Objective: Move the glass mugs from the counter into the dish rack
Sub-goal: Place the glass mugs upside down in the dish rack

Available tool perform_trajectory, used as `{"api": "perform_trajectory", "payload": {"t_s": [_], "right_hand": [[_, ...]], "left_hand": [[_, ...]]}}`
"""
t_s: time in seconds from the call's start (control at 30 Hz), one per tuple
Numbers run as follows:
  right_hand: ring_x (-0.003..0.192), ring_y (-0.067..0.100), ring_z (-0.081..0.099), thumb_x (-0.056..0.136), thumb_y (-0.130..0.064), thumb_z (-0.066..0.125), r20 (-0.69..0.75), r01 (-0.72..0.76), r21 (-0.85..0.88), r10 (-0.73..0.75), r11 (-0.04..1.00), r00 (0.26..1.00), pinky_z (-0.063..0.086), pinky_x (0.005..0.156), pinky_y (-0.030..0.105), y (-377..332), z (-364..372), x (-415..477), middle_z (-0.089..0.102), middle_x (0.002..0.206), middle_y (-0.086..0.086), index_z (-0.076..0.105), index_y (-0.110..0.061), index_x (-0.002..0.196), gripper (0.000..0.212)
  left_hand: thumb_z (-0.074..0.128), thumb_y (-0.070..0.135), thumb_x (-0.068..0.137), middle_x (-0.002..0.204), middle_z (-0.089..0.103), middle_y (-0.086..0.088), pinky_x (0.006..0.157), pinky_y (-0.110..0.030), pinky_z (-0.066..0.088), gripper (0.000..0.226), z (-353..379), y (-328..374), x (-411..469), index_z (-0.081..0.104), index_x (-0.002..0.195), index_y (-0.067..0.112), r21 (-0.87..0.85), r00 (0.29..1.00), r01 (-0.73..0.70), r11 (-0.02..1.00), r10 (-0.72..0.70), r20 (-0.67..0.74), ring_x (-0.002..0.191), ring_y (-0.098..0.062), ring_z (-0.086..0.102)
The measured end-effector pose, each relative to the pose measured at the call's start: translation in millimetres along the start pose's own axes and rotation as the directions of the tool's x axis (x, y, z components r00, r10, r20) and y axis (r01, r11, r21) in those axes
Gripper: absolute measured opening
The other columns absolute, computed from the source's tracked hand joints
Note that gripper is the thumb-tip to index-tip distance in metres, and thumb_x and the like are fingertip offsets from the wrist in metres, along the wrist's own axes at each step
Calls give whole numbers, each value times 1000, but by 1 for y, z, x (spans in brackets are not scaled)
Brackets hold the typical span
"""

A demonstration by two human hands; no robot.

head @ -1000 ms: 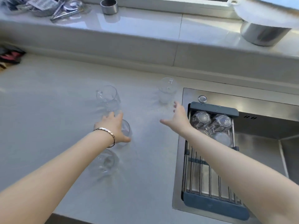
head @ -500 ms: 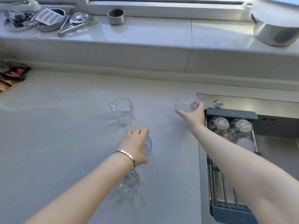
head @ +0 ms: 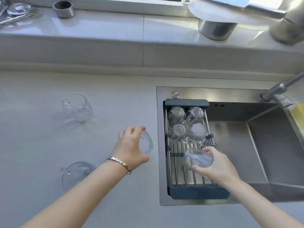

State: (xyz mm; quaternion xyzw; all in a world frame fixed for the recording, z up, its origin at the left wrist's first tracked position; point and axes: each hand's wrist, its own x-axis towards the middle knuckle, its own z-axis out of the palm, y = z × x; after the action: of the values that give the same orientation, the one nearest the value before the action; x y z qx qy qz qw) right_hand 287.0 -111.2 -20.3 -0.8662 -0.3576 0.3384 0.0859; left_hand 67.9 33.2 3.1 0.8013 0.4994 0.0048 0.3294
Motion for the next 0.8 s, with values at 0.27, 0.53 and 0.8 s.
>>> {"api": "perform_trajectory", "payload": {"t_s": [0.27,0.53,0.8], "right_hand": [[123,31,37,78,-35,66,30,207,-405,-213,890,977,42,95,36,-19,53,45,51,127,13,43,-15,127,58],[132,28,30,80,-25,69,-126,137,63,-128,989,984,29,110,36,-2,56,38,30,141,13,32,-13,138,70],[109,7,48,82,0,62,126,166,436,-243,884,962,42,91,15,29,45,25,44,139,6,38,-15,138,63]], "left_hand": [[69,22,72,126,44,0,93,-21,35,71,30,26,-27,37,134,25,24,998,48,999,-49,39,121,-23,37],[69,21,71,129,44,0,95,-23,36,71,37,29,-34,37,134,25,59,990,131,990,-133,35,122,-22,37],[78,23,67,121,43,0,97,-28,41,75,39,52,-30,42,133,26,-76,981,194,978,-195,-11,120,-22,44]]}}
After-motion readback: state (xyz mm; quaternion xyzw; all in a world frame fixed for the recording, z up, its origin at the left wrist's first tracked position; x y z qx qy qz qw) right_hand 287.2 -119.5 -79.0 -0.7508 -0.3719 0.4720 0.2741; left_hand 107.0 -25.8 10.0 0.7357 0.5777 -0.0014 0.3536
